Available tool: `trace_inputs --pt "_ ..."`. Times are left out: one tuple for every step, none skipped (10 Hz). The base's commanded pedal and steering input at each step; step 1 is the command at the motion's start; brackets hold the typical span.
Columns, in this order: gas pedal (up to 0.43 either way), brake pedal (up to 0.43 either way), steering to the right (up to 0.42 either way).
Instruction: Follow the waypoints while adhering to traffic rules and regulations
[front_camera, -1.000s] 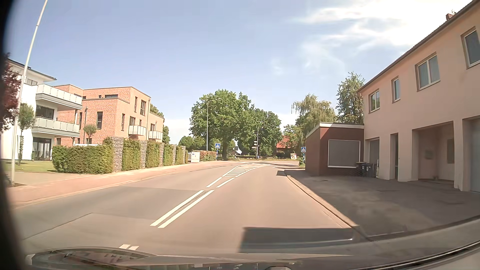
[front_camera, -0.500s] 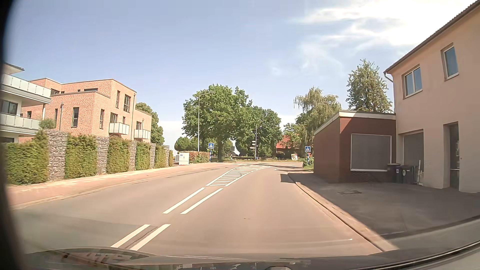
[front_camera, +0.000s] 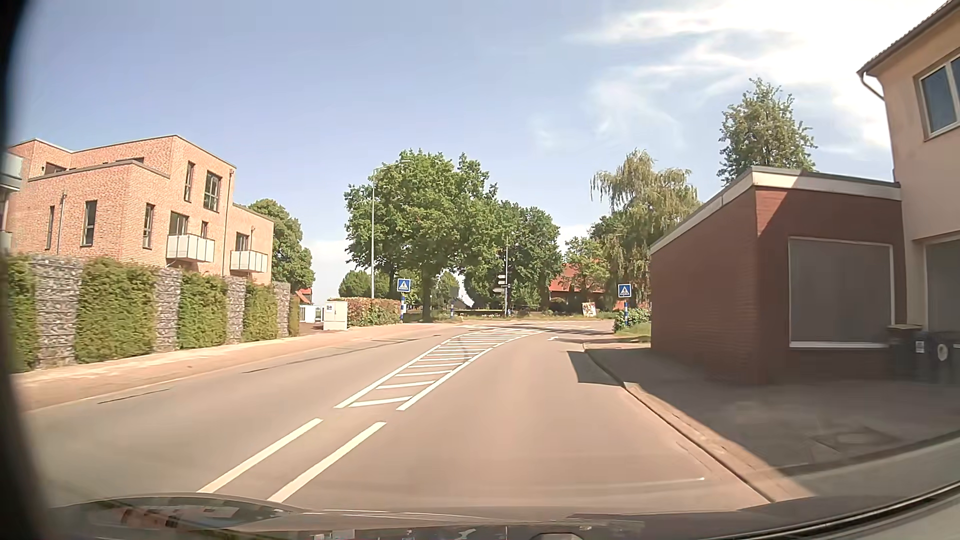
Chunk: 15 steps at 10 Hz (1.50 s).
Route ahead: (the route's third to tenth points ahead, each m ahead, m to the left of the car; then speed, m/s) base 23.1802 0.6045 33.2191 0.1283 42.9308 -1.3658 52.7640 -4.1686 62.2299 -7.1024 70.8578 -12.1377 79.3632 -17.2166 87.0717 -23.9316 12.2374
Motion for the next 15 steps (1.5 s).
trace_inputs --pt "0.157 0.0 0.009" --pt "0.157 0.0 0.009" --pt "0.157 0.0 0.01" --pt "0.157 0.0 0.012" --pt "0.157 0.0 0.016" --pt "0.157 0.0 0.016" --pt "0.157 0.0 0.016" --pt "0.157 0.0 0.016" --pt "0.157 0.0 0.016" --pt "0.157 0.0 0.016" --pt "0.157 0.0 0.016" --pt "0.157 0.0 0.016" --pt "0.157 0.0 0.016" --pt "0.157 0.0 0.016" --pt "0.157 0.0 0.016"
